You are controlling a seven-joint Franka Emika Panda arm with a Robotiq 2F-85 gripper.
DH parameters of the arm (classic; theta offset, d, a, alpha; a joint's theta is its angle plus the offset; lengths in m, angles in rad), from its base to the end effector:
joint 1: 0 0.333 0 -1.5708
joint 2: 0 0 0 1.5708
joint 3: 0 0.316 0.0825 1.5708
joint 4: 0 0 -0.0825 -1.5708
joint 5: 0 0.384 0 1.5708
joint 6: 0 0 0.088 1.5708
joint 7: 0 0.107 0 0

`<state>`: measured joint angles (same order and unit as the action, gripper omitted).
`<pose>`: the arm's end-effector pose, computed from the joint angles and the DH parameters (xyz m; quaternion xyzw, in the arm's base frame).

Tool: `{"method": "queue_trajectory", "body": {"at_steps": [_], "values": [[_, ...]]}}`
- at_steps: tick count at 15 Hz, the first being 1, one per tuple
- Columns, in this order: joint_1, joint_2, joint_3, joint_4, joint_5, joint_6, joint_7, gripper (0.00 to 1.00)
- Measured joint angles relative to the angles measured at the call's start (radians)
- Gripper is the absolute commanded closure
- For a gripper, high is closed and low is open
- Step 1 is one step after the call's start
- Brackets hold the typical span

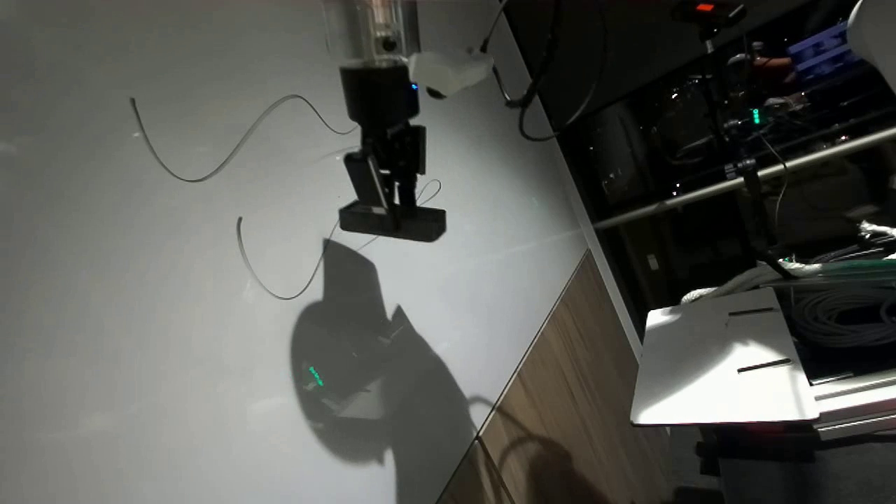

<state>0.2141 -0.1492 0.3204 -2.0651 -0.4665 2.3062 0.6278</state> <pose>0.4725 0.2781 0.5382 0.9551 0.0779 0.2730 0.0844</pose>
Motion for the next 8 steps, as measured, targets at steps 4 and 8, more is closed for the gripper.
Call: {"method": "queue_trajectory", "body": {"at_steps": [4, 8], "values": [[0.012, 0.07, 0.08, 0.241, -0.173, -0.1, 0.083, 0.71], [0.078, 0.184, 0.106, 0.469, -0.361, -0.18, 0.163, 0.71]]}}
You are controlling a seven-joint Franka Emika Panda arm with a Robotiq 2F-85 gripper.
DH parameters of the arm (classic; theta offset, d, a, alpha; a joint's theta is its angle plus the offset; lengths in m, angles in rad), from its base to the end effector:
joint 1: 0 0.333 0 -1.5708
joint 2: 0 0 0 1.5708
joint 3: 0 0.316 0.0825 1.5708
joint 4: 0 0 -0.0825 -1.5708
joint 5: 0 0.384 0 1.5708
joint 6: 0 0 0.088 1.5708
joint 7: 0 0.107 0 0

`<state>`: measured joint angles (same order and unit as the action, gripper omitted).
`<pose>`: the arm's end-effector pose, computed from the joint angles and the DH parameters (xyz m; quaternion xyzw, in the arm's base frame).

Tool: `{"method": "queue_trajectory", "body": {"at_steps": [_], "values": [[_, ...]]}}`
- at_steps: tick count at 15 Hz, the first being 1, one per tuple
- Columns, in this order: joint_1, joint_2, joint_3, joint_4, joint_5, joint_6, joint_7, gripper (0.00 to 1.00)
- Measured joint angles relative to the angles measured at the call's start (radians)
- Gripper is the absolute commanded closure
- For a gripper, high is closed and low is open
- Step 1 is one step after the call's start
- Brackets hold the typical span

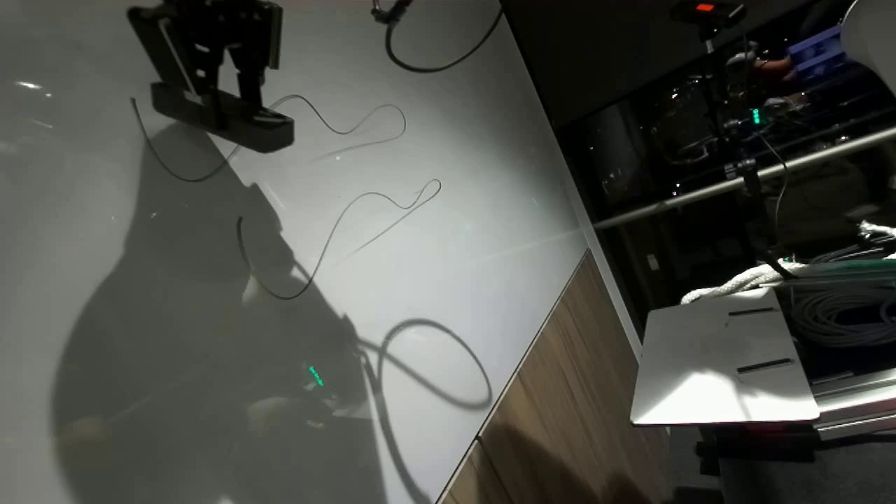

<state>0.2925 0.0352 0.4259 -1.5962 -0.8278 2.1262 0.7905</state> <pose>0.4841 0.3730 0.6684 0.8938 0.0874 0.4232 0.1196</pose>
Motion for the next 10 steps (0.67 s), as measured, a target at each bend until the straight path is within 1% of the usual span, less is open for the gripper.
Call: {"method": "queue_trajectory", "body": {"at_steps": [2, 4, 6, 10], "values": [[0.038, 0.073, -0.003, 0.103, -0.095, -0.017, 0.032, 0.71], [0.078, 0.15, -0.019, 0.193, -0.156, -0.026, 0.055, 0.71], [0.113, 0.224, -0.044, 0.277, -0.166, -0.042, 0.06, 0.71], [0.182, 0.291, -0.079, 0.388, -0.146, -0.143, 0.06, 0.71]]}}
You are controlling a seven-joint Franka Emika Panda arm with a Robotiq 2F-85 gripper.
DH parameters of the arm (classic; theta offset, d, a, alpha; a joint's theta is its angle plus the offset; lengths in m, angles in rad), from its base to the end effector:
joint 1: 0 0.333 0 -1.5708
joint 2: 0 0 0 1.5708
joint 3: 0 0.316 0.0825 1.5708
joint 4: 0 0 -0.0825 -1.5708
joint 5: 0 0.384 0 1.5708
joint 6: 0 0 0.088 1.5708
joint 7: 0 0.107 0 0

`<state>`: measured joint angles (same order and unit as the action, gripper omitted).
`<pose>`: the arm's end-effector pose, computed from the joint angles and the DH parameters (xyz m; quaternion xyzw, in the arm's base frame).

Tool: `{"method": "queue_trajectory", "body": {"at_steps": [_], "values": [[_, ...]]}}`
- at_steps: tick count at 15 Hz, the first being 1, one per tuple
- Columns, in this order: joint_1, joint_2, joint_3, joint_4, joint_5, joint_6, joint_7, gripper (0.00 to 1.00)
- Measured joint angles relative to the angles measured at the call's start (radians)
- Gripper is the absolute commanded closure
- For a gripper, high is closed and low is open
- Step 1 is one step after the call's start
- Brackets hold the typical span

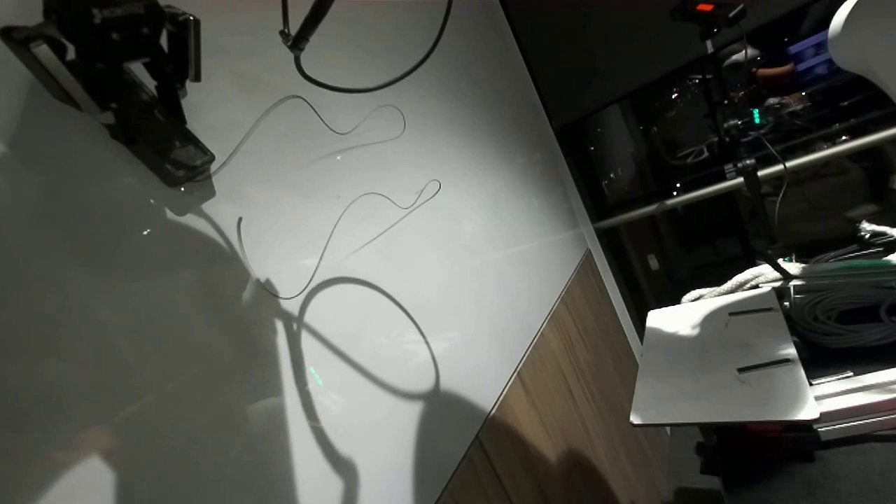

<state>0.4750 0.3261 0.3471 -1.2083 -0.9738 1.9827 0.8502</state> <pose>0.5350 0.4269 0.6762 0.8851 0.0519 0.4451 0.1258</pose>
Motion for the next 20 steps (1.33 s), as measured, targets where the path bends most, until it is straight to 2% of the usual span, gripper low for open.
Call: {"method": "queue_trajectory", "body": {"at_steps": [2, 5, 11, 16, 20], "values": [[0.008, 0.008, -0.012, 0.018, 0.024, -0.014, 0.0, 0.71], [-0.019, -0.012, -0.012, -0.009, 0.074, -0.013, 0.0, 0.71], [-0.131, -0.156, -0.042, -0.22, 0.137, -0.013, 0.027, 0.71], [-0.22, -0.293, -0.124, -0.399, 0.159, -0.003, 0.073, 0.71], [-0.312, -0.382, -0.204, -0.508, 0.185, 0.05, 0.069, 0.71]]}}
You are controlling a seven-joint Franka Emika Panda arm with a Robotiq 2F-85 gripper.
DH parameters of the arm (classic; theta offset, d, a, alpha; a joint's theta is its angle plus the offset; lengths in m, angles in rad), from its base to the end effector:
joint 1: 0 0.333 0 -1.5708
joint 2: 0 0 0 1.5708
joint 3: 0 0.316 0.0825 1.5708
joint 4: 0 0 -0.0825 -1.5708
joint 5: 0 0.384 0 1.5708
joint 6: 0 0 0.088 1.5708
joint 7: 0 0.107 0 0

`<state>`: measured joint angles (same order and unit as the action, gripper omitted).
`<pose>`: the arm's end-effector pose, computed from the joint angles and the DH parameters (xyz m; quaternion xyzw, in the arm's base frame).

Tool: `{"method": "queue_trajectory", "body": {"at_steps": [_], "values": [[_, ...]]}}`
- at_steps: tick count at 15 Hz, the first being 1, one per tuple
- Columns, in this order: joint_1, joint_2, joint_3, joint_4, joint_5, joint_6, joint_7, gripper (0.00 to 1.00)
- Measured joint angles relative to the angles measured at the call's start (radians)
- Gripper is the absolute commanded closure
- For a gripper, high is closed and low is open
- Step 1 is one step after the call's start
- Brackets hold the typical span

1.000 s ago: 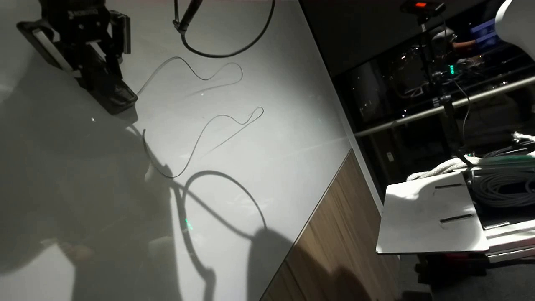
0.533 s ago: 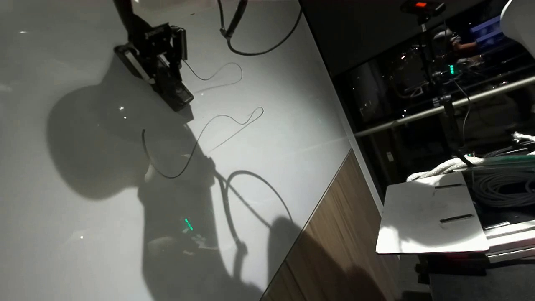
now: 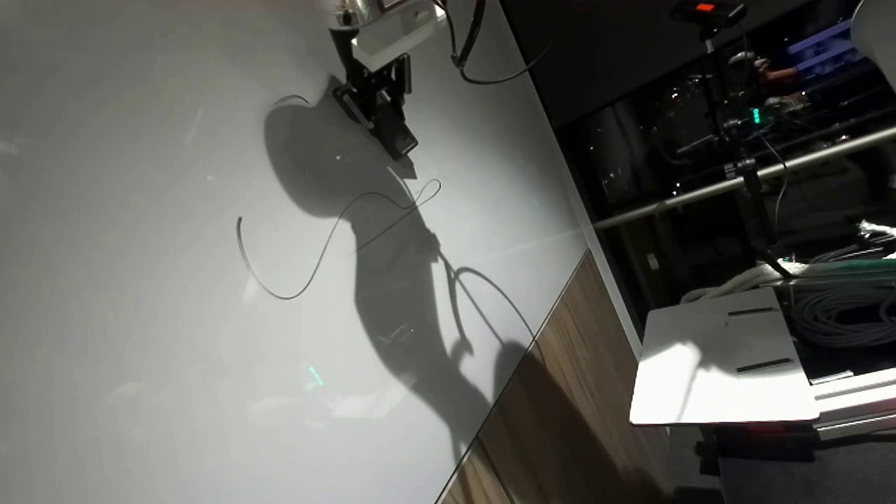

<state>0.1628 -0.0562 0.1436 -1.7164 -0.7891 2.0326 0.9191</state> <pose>0.5615 0.1381 0.6500 0.8954 -0.1728 0.3540 0.2077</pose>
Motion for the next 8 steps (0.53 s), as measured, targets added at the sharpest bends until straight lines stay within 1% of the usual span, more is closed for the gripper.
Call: {"method": "queue_trajectory", "body": {"at_steps": [2, 4, 6, 8], "values": [[-0.049, -0.033, -0.042, -0.051, 0.019, 0.052, -0.017, 0.71], [-0.086, -0.052, -0.067, -0.09, 0.037, 0.102, -0.025, 0.71], [-0.105, -0.064, -0.074, -0.117, 0.067, 0.142, -0.025, 0.71], [-0.106, -0.08, -0.072, -0.128, 0.1, 0.171, -0.027, 0.71]]}}
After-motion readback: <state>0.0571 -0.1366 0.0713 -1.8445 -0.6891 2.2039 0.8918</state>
